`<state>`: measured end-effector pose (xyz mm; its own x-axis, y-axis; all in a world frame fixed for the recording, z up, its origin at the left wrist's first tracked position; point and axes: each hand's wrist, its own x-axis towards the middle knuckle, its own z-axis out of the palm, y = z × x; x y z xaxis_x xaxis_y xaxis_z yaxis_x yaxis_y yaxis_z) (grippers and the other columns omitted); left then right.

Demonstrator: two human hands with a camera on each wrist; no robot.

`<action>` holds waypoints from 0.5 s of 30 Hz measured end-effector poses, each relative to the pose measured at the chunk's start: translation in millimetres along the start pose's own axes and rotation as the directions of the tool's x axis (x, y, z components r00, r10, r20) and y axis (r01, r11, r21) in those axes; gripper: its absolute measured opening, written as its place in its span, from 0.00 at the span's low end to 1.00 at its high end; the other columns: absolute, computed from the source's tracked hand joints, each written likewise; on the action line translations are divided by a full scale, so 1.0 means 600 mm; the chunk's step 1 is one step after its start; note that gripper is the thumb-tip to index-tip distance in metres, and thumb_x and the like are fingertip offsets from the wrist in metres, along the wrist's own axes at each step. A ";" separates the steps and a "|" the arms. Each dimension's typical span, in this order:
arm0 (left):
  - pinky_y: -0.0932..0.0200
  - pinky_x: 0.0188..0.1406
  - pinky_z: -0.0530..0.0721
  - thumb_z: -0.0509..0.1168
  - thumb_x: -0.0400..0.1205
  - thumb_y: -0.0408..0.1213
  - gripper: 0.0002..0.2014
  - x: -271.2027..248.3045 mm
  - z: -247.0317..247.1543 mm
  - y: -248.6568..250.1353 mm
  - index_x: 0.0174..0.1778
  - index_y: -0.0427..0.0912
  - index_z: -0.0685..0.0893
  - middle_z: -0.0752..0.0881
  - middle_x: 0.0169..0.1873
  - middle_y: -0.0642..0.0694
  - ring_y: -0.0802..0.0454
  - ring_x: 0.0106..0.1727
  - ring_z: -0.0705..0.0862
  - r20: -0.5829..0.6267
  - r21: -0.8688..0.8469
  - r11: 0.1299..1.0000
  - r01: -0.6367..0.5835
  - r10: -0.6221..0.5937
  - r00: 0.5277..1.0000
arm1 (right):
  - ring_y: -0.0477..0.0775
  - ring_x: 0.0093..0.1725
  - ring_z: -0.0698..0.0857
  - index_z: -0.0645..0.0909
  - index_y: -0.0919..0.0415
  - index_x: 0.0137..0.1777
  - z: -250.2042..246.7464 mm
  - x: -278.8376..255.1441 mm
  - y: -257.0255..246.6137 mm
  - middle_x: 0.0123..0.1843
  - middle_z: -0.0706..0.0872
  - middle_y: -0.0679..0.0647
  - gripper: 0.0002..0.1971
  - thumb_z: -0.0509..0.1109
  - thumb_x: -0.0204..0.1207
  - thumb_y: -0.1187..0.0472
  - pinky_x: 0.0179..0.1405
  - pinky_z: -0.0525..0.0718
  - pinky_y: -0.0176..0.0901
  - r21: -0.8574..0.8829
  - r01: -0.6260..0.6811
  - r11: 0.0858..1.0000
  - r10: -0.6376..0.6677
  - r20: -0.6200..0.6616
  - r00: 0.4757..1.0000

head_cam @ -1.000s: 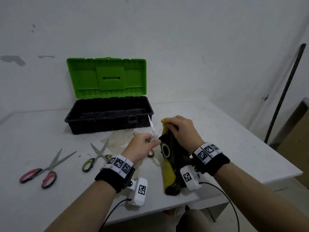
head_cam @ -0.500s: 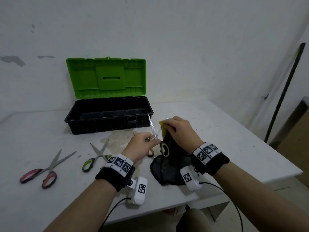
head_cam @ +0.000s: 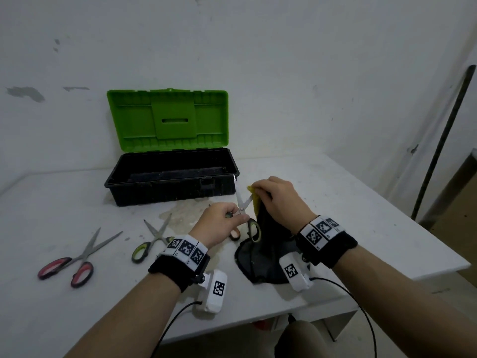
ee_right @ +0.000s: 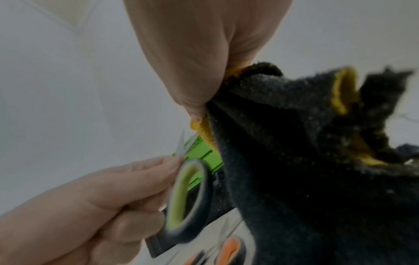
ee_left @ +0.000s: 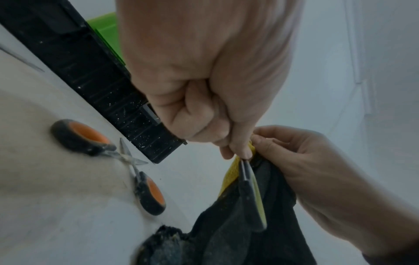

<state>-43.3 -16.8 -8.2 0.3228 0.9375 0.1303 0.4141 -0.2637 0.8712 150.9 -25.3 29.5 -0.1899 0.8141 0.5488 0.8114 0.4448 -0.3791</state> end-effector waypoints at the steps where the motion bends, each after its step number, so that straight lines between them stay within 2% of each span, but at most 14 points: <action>1: 0.57 0.34 0.76 0.74 0.80 0.48 0.18 0.000 -0.001 -0.002 0.35 0.37 0.83 0.81 0.26 0.53 0.59 0.25 0.77 0.003 -0.004 1.000 0.009 -0.009 1.000 | 0.57 0.46 0.84 0.87 0.57 0.55 -0.005 0.007 0.006 0.45 0.86 0.56 0.09 0.66 0.84 0.57 0.51 0.82 0.49 -0.014 -0.036 0.999 0.036 -0.038 0.999; 4: 0.60 0.27 0.71 0.73 0.81 0.49 0.17 -0.003 0.000 -0.003 0.34 0.40 0.81 0.81 0.27 0.48 0.57 0.23 0.75 0.021 -0.082 0.995 0.062 -0.061 0.998 | 0.55 0.47 0.85 0.87 0.57 0.55 -0.018 0.006 0.010 0.46 0.87 0.55 0.08 0.67 0.83 0.60 0.51 0.79 0.40 -0.013 -0.058 0.998 0.056 -0.125 0.991; 6: 0.62 0.22 0.65 0.73 0.82 0.46 0.15 -0.004 0.002 0.002 0.34 0.42 0.80 0.79 0.24 0.48 0.58 0.19 0.73 0.023 -0.186 0.977 0.107 -0.104 0.994 | 0.51 0.46 0.84 0.87 0.58 0.56 -0.015 -0.012 -0.005 0.46 0.87 0.54 0.08 0.67 0.83 0.61 0.50 0.79 0.36 0.032 0.044 0.999 -0.040 -0.106 0.994; 8: 0.64 0.19 0.63 0.72 0.83 0.44 0.14 -0.003 0.004 0.007 0.37 0.41 0.79 0.76 0.22 0.48 0.58 0.17 0.72 0.035 -0.221 0.969 0.112 -0.107 0.994 | 0.48 0.45 0.84 0.87 0.57 0.57 -0.002 -0.032 -0.020 0.46 0.86 0.53 0.08 0.68 0.82 0.61 0.49 0.80 0.34 0.074 0.126 0.989 -0.124 -0.037 0.992; 11: 0.64 0.18 0.63 0.71 0.83 0.42 0.14 -0.003 0.012 0.014 0.37 0.40 0.78 0.72 0.23 0.48 0.58 0.17 0.70 0.056 -0.241 0.965 0.103 -0.093 0.994 | 0.50 0.44 0.85 0.87 0.58 0.56 0.011 -0.036 -0.019 0.46 0.86 0.54 0.08 0.69 0.82 0.62 0.49 0.81 0.35 0.096 0.144 0.985 -0.144 -0.009 0.990; 15: 0.63 0.19 0.59 0.73 0.82 0.43 0.14 -0.002 0.012 0.013 0.36 0.41 0.78 0.70 0.22 0.50 0.54 0.20 0.67 0.075 -0.281 0.952 0.122 -0.105 0.992 | 0.50 0.45 0.85 0.88 0.56 0.56 -0.005 -0.014 0.005 0.46 0.86 0.54 0.09 0.68 0.82 0.63 0.50 0.82 0.42 0.078 0.084 0.993 -0.075 -0.117 0.990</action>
<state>-34.0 -21.5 -5.1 0.3401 0.9404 0.0022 0.1945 -0.0726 0.9782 156.6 -32.2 26.1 -0.1843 0.7296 0.6586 0.7470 0.5395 -0.3885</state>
